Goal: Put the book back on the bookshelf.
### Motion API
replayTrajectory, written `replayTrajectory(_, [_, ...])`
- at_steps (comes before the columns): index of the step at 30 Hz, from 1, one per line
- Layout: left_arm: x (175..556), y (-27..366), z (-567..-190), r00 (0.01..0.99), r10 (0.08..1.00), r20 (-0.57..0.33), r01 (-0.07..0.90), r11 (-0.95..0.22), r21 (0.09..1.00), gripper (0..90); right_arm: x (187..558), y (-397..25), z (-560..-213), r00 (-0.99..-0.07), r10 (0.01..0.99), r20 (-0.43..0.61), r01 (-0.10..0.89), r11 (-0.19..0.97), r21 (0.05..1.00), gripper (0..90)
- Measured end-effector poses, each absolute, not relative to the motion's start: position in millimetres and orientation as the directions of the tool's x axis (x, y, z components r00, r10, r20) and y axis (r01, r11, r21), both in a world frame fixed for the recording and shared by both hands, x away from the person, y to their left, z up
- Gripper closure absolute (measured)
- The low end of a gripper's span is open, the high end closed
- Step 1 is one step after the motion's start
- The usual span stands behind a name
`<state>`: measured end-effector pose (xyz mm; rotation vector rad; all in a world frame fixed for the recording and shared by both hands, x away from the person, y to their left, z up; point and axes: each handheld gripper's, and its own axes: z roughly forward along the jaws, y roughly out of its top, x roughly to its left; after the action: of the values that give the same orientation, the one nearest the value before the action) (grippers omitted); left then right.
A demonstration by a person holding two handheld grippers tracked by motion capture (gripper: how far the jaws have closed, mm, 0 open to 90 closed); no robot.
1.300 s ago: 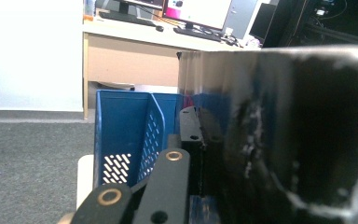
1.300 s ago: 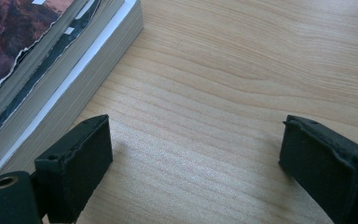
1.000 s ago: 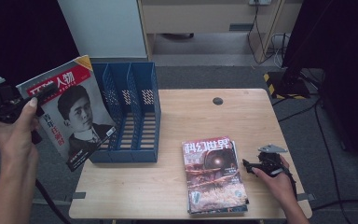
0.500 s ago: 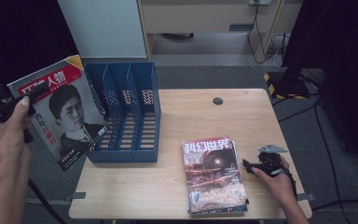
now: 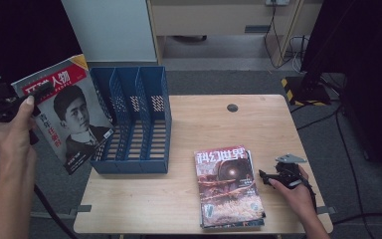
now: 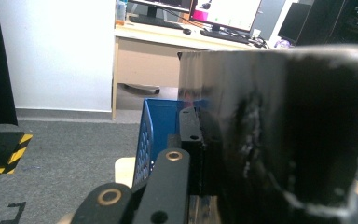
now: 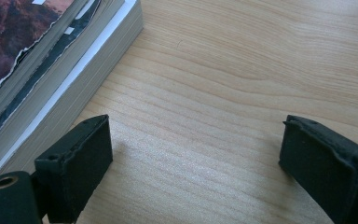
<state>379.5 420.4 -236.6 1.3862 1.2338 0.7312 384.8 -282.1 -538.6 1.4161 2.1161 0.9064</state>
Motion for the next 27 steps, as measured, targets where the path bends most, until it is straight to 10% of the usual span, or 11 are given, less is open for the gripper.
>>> replayTrajectory(27, [400, 421, -251, 0.267, 0.947, -0.180, 0.228, 0.120, 0.966, 86.3, 385, -282, -539, -0.382, 0.924, 0.002, 0.639, 0.263, 0.723, 9.4])
